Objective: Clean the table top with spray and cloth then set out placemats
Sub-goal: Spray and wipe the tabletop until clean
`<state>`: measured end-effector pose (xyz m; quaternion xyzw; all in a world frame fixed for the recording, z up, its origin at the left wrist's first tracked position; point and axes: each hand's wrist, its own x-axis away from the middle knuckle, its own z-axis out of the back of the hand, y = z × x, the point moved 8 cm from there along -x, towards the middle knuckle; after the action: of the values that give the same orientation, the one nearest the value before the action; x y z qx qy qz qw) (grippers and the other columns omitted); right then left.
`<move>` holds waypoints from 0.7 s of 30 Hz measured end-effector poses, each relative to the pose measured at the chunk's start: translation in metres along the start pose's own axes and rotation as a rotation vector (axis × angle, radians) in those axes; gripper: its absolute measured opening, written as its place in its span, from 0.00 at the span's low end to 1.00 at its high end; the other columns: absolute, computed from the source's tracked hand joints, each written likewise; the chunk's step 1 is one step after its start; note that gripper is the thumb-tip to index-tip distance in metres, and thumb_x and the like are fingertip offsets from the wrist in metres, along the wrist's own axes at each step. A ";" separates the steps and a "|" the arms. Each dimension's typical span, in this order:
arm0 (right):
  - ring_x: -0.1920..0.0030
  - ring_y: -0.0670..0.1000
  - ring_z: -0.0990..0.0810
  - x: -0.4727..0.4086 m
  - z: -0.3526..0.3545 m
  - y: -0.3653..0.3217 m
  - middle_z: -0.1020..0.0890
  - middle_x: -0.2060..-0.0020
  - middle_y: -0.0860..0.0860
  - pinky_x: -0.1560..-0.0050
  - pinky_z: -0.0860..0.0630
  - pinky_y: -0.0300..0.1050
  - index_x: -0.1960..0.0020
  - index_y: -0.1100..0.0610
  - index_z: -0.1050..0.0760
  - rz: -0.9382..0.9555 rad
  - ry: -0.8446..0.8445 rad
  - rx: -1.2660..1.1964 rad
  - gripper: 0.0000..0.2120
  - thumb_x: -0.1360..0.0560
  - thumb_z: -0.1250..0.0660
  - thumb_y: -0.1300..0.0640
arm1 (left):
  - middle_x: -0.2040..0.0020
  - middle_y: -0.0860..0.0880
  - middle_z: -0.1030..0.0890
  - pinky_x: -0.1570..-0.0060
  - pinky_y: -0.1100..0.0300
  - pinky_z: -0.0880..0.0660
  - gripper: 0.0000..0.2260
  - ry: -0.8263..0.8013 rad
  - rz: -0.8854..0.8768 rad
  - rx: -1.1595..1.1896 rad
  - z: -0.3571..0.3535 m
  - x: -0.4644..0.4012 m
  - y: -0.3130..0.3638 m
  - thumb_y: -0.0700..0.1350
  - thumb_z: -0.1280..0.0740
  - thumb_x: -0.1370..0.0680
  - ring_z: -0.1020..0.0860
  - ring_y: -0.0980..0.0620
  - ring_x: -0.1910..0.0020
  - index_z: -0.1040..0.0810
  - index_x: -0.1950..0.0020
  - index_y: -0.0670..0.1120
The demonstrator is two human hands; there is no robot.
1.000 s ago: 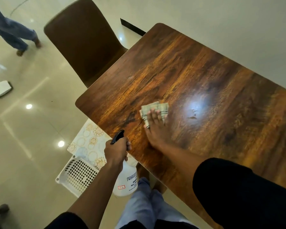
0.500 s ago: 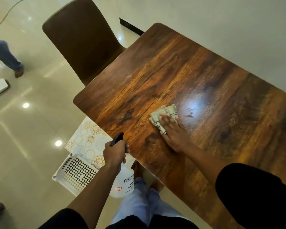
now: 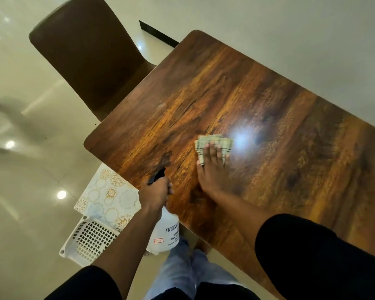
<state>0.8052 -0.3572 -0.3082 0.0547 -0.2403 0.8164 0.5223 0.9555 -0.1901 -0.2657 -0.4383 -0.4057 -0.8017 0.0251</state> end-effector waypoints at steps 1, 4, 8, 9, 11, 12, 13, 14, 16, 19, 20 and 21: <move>0.18 0.53 0.69 -0.001 -0.007 -0.021 0.66 0.18 0.49 0.18 0.62 0.62 0.17 0.49 0.68 0.102 -0.022 0.038 0.34 0.14 0.55 0.40 | 0.67 0.44 0.16 0.71 0.57 0.30 0.10 0.007 0.000 0.006 0.003 -0.005 0.005 0.43 0.30 0.21 0.28 0.51 0.75 0.15 0.57 0.39; 0.18 0.52 0.68 -0.004 -0.028 -0.076 0.64 0.17 0.48 0.18 0.62 0.61 0.15 0.50 0.63 0.416 -0.103 0.136 0.33 0.14 0.53 0.40 | 0.67 0.44 0.16 0.71 0.57 0.30 0.10 0.018 -0.010 0.014 0.012 -0.022 0.021 0.44 0.29 0.21 0.27 0.54 0.78 0.15 0.54 0.37; 0.16 0.51 0.59 -0.026 -0.044 -0.121 0.56 0.16 0.48 0.18 0.61 0.57 0.15 0.50 0.53 0.786 -0.141 0.290 0.32 0.15 0.52 0.41 | 0.69 0.45 0.16 0.70 0.57 0.30 0.10 0.051 -0.009 0.031 0.028 -0.044 0.041 0.44 0.29 0.22 0.25 0.51 0.74 0.14 0.55 0.38; 0.16 0.51 0.58 -0.037 -0.044 -0.126 0.55 0.16 0.47 0.18 0.62 0.56 0.15 0.49 0.53 0.827 -0.170 0.318 0.31 0.15 0.52 0.41 | 0.69 0.45 0.17 0.71 0.57 0.30 0.10 0.052 -0.008 0.038 0.031 -0.050 0.045 0.44 0.29 0.21 0.26 0.52 0.75 0.15 0.57 0.39; 0.16 0.49 0.57 -0.064 -0.035 -0.135 0.55 0.16 0.47 0.19 0.64 0.54 0.15 0.49 0.55 0.881 -0.196 0.346 0.31 0.15 0.54 0.41 | 0.70 0.45 0.18 0.70 0.57 0.31 0.11 0.048 -0.004 0.042 0.038 -0.063 0.054 0.43 0.29 0.21 0.29 0.52 0.78 0.16 0.60 0.40; 0.16 0.49 0.58 -0.078 -0.027 -0.136 0.55 0.16 0.47 0.19 0.64 0.53 0.15 0.48 0.56 0.873 -0.195 0.343 0.31 0.15 0.55 0.40 | 0.70 0.44 0.18 0.70 0.56 0.31 0.11 0.044 -0.002 0.043 0.040 -0.067 0.058 0.43 0.29 0.21 0.30 0.52 0.79 0.16 0.61 0.40; 0.17 0.49 0.59 -0.089 -0.015 -0.131 0.55 0.16 0.47 0.19 0.63 0.54 0.15 0.48 0.58 0.833 -0.181 0.329 0.31 0.14 0.55 0.41 | 0.70 0.44 0.18 0.69 0.55 0.31 0.11 0.036 0.002 0.043 0.040 -0.069 0.060 0.43 0.29 0.21 0.30 0.51 0.79 0.16 0.61 0.41; 0.17 0.49 0.60 -0.103 -0.004 -0.126 0.56 0.16 0.47 0.18 0.62 0.55 0.15 0.48 0.59 0.766 -0.159 0.307 0.31 0.14 0.54 0.42 | 0.70 0.44 0.17 0.69 0.55 0.31 0.11 0.029 0.003 0.045 0.040 -0.071 0.063 0.44 0.29 0.21 0.30 0.51 0.79 0.16 0.62 0.41; 0.17 0.49 0.61 -0.133 0.015 -0.115 0.57 0.16 0.47 0.18 0.61 0.56 0.15 0.48 0.60 0.591 -0.124 0.241 0.30 0.13 0.53 0.43 | 0.69 0.45 0.17 0.70 0.56 0.31 0.11 0.030 0.006 0.046 0.044 -0.079 0.069 0.44 0.29 0.21 0.30 0.52 0.79 0.17 0.62 0.42; 0.16 0.49 0.60 -0.174 0.040 -0.091 0.56 0.15 0.47 0.18 0.61 0.56 0.15 0.50 0.60 0.325 -0.055 0.148 0.31 0.13 0.53 0.43 | 0.70 0.45 0.18 0.72 0.58 0.32 0.10 0.030 0.023 0.054 0.051 -0.092 0.075 0.43 0.29 0.21 0.30 0.55 0.80 0.16 0.60 0.40; 0.16 0.50 0.60 -0.185 0.047 -0.083 0.56 0.15 0.48 0.18 0.62 0.56 0.15 0.50 0.59 0.255 -0.024 0.120 0.31 0.13 0.53 0.43 | 0.70 0.46 0.18 0.72 0.58 0.32 0.09 0.028 0.026 0.057 0.052 -0.095 0.076 0.43 0.29 0.21 0.30 0.55 0.80 0.16 0.59 0.40; 0.16 0.50 0.60 -0.196 0.052 -0.077 0.56 0.15 0.48 0.18 0.62 0.56 0.15 0.51 0.59 0.190 -0.005 0.094 0.31 0.13 0.52 0.43 | 0.70 0.46 0.18 0.73 0.58 0.31 0.09 0.030 0.030 0.060 0.054 -0.100 0.077 0.43 0.29 0.21 0.30 0.55 0.80 0.16 0.57 0.39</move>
<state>0.9529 -0.5166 -0.3038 0.0583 -0.2071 0.8725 0.4386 1.0841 -0.2368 -0.2741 -0.4312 -0.4225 -0.7952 0.0561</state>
